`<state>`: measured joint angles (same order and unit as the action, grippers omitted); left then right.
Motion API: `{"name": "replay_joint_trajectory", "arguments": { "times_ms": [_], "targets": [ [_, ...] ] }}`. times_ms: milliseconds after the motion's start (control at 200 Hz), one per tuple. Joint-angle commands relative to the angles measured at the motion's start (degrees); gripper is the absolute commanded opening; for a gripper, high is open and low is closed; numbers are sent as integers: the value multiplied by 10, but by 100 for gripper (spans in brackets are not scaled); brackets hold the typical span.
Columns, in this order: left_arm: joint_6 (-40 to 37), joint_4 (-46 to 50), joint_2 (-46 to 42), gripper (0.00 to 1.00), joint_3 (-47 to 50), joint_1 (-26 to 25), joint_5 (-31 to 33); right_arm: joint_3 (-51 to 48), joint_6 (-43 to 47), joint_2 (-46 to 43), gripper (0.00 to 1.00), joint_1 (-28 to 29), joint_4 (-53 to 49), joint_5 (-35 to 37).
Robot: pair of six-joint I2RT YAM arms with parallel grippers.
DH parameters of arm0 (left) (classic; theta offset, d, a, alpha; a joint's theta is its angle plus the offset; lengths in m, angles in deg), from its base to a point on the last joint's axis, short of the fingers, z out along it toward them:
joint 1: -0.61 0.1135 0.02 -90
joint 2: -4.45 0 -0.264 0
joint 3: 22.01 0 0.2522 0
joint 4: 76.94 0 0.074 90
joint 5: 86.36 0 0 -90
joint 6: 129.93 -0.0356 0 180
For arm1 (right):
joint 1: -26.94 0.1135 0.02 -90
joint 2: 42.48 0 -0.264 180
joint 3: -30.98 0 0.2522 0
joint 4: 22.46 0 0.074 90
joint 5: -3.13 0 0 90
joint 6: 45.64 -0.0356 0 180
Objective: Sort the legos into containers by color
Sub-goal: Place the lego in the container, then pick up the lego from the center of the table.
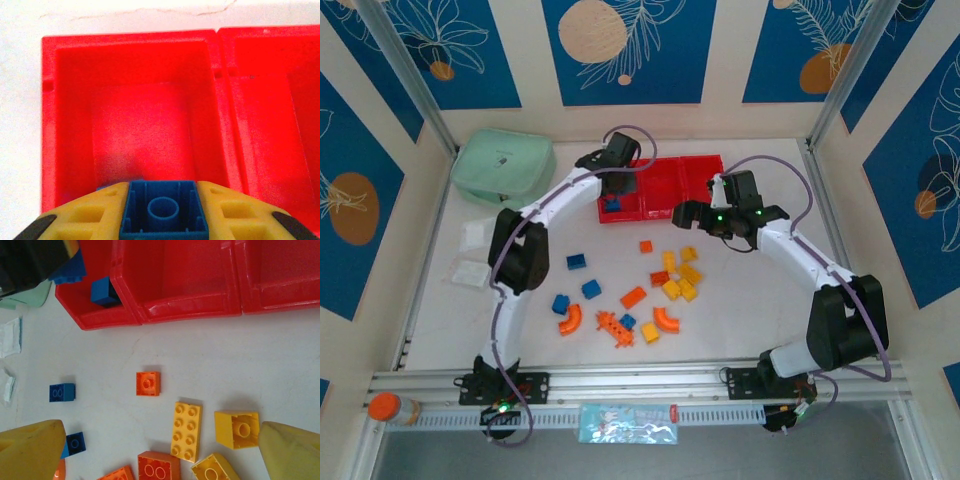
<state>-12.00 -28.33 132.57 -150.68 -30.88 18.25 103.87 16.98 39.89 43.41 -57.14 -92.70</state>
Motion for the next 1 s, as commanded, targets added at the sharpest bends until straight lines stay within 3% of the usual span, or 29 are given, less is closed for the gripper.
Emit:
{"name": "replay_joint_trajectory", "arguments": {
  "times_ms": [0, 250, 450, 775, 995],
  "targets": [
    [-36, 1, 26, 38, -46, 3, 11, 14, 8, 8, 99, -1, 2, -3],
    [-52, 29, 28, 53, -77, 5, -11, 20, 18, 0, 99, 6, -5, 1],
    [-35, 55, -27, 58, -55, 5, -40, 28, 28, -1, 99, 24, -25, 3],
    [13, 20, -214, 64, 196, 5, -121, 5, 10, -2, 99, 73, -30, -21],
    [54, 33, -298, 72, 341, 4, -139, -20, -17, 5, 99, 123, -12, -21]
  ]
}}
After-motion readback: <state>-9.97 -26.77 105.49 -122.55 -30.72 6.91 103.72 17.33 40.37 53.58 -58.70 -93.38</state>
